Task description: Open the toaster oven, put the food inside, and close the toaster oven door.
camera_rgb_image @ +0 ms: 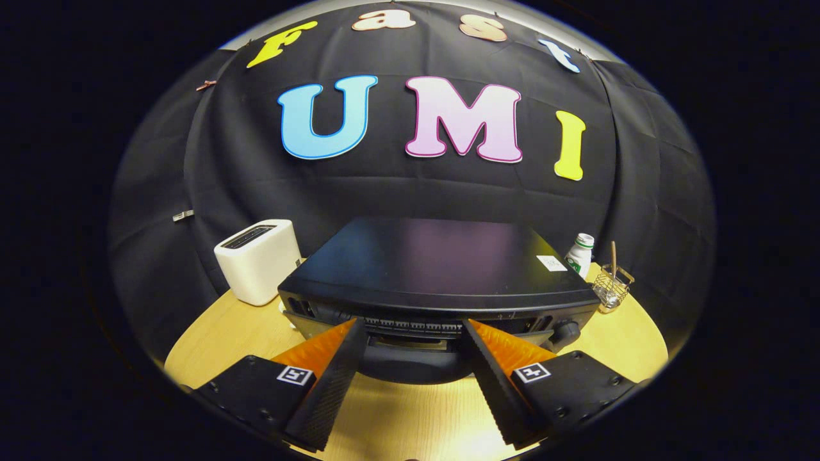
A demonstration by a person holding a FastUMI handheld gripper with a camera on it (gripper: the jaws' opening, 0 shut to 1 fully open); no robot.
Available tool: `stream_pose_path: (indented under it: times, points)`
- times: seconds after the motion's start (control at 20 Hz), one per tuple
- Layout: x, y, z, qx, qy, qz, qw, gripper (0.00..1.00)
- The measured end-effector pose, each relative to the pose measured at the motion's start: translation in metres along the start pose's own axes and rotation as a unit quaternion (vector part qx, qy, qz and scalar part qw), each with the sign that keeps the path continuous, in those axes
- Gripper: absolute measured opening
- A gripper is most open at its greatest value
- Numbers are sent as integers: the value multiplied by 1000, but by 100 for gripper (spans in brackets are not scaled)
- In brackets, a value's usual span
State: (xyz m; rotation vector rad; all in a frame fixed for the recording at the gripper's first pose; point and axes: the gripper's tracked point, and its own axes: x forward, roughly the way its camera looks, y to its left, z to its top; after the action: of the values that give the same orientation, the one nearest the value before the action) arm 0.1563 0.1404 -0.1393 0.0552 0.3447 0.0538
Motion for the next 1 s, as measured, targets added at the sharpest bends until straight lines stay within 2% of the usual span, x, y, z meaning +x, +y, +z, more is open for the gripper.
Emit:
stream_pose_path:
  times: [0.75,1.0]
  points:
    - [-46,7,-50,-21,37,-1,999,98]
    - [-62,12,-92,-80,73,12,994,99]
